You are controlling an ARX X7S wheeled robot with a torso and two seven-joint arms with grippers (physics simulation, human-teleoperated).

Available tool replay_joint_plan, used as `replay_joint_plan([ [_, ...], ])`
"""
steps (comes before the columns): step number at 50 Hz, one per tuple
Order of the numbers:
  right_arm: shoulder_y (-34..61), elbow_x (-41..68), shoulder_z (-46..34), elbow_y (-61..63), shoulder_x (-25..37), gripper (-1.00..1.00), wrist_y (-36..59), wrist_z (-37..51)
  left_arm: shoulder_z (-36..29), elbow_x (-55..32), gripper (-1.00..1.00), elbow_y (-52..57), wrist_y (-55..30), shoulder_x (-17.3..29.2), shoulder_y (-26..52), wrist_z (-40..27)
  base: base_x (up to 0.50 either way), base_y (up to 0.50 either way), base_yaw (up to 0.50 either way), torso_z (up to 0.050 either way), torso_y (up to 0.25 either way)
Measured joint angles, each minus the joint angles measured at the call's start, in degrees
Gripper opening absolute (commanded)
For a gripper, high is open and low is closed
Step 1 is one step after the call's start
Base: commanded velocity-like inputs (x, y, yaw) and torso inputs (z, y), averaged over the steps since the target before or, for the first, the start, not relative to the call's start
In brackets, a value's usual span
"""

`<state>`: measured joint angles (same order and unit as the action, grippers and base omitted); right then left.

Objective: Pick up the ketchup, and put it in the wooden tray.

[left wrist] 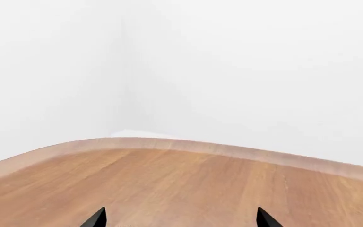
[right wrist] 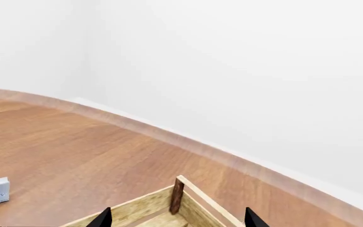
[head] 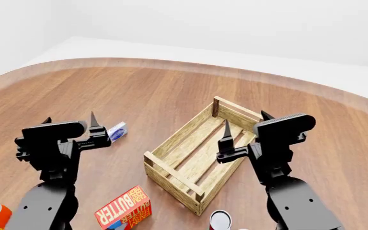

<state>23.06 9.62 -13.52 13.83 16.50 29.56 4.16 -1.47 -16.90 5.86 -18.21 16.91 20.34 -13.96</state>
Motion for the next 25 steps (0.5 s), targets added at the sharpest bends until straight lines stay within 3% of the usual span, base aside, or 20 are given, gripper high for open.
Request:
replay_joint_plan([
  [25, 1.9, 1.0, -1.2, -0.4, 1.8, 1.0, 0.0, -2.6, 15.1, -2.3, 1.0, 9.2, -1.5, 5.6, -12.8, -6.7, 0.0, 0.0, 0.0, 0.0, 0.0],
])
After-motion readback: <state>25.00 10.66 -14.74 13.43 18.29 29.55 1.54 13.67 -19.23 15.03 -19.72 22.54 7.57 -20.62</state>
